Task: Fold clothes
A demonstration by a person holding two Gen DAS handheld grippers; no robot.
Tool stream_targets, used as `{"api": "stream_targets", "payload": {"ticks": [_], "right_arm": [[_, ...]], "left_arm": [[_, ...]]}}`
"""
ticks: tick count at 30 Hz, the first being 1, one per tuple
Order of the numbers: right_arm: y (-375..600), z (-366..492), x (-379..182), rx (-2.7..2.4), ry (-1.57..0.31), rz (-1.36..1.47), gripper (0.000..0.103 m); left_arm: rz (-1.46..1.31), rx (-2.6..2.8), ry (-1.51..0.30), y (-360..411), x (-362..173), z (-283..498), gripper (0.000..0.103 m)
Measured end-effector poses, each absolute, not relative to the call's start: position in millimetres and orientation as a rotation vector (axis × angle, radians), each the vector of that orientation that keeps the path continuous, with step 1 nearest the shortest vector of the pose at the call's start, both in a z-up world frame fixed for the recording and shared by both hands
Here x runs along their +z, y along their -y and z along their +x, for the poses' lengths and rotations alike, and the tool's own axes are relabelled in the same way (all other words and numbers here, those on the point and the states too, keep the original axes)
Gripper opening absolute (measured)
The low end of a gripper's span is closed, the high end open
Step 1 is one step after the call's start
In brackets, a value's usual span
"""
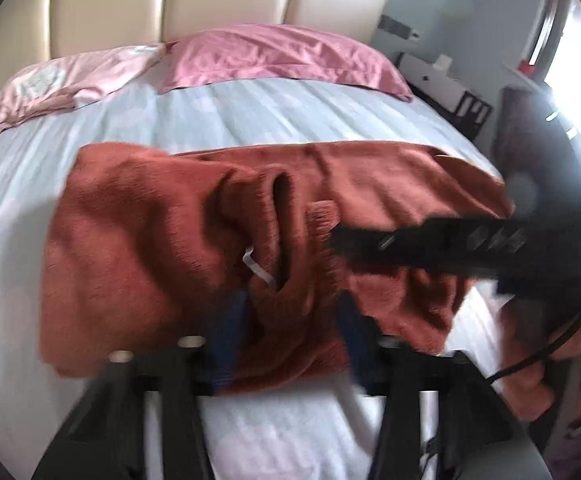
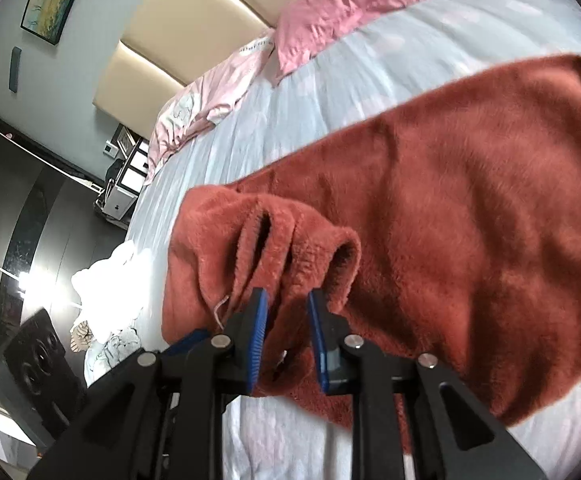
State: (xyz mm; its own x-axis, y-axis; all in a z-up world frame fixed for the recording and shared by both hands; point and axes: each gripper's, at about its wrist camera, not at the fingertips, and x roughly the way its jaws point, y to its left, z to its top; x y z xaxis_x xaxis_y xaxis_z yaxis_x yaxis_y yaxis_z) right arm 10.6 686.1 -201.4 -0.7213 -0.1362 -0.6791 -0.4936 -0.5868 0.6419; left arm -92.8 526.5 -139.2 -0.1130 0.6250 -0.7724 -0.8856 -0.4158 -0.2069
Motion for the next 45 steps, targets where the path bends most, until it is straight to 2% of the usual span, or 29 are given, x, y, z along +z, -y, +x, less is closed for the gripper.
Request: {"api": "stream_targets", "payload": {"ticks": [2,4,7,11,12,13,15,17,20,22,23,26,31,32,34,36,39,41,43,45], "right_arm": [[-685.7,10.8,-212.9,2.385,-1.319,-1.062,0.012],[-686.7,12.7,-219.6,2.371,-1.326,-1.074,0.008],[-694.5,21.1,-222.8,2.360,-1.390,-1.049,0.008],[-708.9,38.7,-223.8,2.329,-1.472,-0.983,0.012],[-712.8,40.7,-225.4,2.322,-1.504,-0.972,0.016],[-716.3,43.0,-228.3,2.318,-1.553,-0.961,0.024],[-721.1,45.2,-234.4,2.308,-1.644,-0.949,0.031],[-723.0,44.1,-240.9,2.296,-1.720,-0.953,0.033],[-715.7,30.7,-247.2,2.319,-1.746,-1.012,0.040],[-708.2,20.1,-251.0,2.328,-1.701,-1.083,0.050],[-705.8,16.4,-251.9,2.333,-1.660,-1.110,0.051],[-699.1,6.4,-253.6,2.350,-1.529,-1.174,0.051],[-697.6,2.3,-260.6,2.372,-1.495,-1.170,0.048],[-698.5,2.5,-262.7,2.373,-1.506,-1.163,0.047],[-699.0,6.4,-265.7,2.378,-1.515,-1.149,0.034],[-698.3,5.5,-265.7,2.388,-1.514,-1.135,0.029],[-696.3,2.9,-261.4,2.406,-1.499,-1.113,0.024],[-694.0,1.8,-256.2,2.417,-1.481,-1.096,0.024],[-691.6,1.8,-249.6,2.424,-1.457,-1.084,0.023],[-686.5,0.1,-234.9,2.453,-1.384,-1.076,0.023]], "left_arm": [[-0.987,1.732,-0.414,-533.7,-143.6,-88.5,0.020],[-0.967,1.719,-0.430,-537.8,-145.9,-85.3,0.018],[-0.904,1.697,-0.420,-536.3,-138.0,-80.6,0.017],[-0.856,1.651,-0.469,-538.6,-135.5,-72.1,0.017],[-0.847,1.648,-0.481,-538.1,-136.0,-70.1,0.017],[-0.837,1.638,-0.489,-536.5,-135.4,-67.7,0.017],[-0.824,1.616,-0.508,-535.4,-134.5,-63.6,0.017],[-0.827,1.596,-0.539,-538.4,-137.6,-61.5,0.017],[-0.859,1.566,-0.612,-546.0,-154.1,-59.5,0.017],[-0.854,1.554,-0.654,-547.9,-162.0,-55.8,0.017],[-0.852,1.548,-0.674,-548.9,-165.8,-54.0,0.017],[-0.843,1.543,-0.678,-551.2,-167.5,-53.6,0.017],[-0.834,1.531,-0.691,-549.9,-172.1,-54.5,0.017],[-0.835,1.530,-0.689,-549.6,-172.5,-55.5,0.017],[-0.848,1.534,-0.674,-549.4,-172.7,-58.6,0.017],[-0.858,1.548,-0.656,-547.5,-171.6,-59.4,0.017],[-0.879,1.573,-0.630,-543.6,-169.6,-61.7,0.024],[-0.907,1.608,-0.640,-539.8,-168.6,-65.6,0.048],[-0.900,1.632,-0.648,-532.1,-162.7,-65.9,0.053],[-0.894,1.669,-0.634,-521.7,-154.5,-70.0,0.053]]}}
